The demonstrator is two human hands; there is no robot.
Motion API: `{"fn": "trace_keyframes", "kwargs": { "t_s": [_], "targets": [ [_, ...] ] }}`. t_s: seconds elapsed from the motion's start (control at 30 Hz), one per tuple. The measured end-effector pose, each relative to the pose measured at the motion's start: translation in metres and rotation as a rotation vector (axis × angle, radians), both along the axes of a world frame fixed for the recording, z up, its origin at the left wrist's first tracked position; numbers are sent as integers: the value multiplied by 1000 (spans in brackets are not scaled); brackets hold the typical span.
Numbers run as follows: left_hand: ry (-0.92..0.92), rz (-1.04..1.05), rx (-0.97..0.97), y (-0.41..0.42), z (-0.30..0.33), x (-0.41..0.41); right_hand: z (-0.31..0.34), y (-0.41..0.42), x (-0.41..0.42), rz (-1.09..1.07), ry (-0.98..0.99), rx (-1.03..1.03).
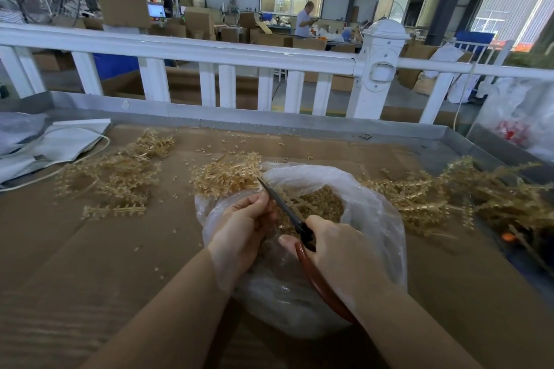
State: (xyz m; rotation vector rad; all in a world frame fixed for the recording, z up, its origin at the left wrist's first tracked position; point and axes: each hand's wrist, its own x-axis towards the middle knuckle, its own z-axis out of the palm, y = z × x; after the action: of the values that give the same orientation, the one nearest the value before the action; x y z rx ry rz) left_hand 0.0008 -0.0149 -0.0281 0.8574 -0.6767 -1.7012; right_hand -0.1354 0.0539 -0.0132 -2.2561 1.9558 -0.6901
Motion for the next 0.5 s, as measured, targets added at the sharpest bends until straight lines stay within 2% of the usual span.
{"fn": "trace_keyframes", "kwargs": {
  "t_s": [0.23,0.5],
  "targets": [
    [-30,-53,-64,1,-1,0,3,0,5,0,-109,20],
    [-23,-51,-45,0,-3,1,4,-8,9,-3,-126,77]
  ]
}}
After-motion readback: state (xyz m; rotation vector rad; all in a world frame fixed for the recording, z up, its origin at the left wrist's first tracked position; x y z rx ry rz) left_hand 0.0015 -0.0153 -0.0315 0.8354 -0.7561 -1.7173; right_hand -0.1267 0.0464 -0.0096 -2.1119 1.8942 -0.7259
